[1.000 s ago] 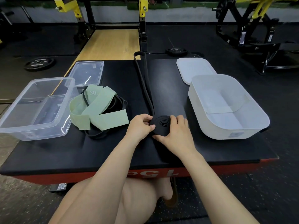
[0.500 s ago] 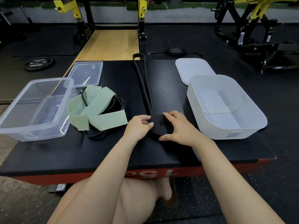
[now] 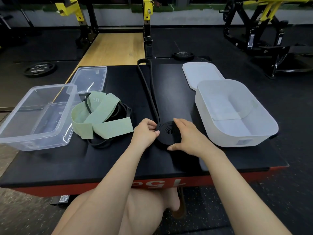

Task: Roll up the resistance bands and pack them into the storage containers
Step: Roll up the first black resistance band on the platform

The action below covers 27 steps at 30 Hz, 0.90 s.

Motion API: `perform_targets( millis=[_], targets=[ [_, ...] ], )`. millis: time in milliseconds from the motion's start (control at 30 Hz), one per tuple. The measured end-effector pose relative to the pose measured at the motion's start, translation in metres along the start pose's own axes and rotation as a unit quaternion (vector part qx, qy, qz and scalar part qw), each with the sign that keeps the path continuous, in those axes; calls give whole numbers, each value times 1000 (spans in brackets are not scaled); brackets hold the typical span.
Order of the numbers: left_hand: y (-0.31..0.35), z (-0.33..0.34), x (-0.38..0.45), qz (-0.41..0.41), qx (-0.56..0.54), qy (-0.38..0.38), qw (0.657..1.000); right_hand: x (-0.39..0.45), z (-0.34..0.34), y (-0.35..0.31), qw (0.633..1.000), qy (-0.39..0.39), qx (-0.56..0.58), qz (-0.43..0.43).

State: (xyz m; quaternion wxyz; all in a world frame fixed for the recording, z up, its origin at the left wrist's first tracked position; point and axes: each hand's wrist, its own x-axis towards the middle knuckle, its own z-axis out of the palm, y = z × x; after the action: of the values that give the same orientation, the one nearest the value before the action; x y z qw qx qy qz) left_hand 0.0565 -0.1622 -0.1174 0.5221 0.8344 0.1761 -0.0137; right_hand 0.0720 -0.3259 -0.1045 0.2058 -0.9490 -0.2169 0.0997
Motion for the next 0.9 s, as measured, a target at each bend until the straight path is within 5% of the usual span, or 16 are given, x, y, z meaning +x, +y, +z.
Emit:
perform_targets(
  millis=[167, 367, 900],
  targets=[
    [2, 2, 0, 7, 13, -10, 1000, -18, 22, -14, 991, 117, 8, 67],
    [-1, 2, 0, 20, 12, -10, 1000, -5, 31, -22, 984, 154, -21, 89],
    [-6, -7, -2, -30, -9, -5, 1000, 8, -4, 4, 997, -48, 60, -17]
  ],
)
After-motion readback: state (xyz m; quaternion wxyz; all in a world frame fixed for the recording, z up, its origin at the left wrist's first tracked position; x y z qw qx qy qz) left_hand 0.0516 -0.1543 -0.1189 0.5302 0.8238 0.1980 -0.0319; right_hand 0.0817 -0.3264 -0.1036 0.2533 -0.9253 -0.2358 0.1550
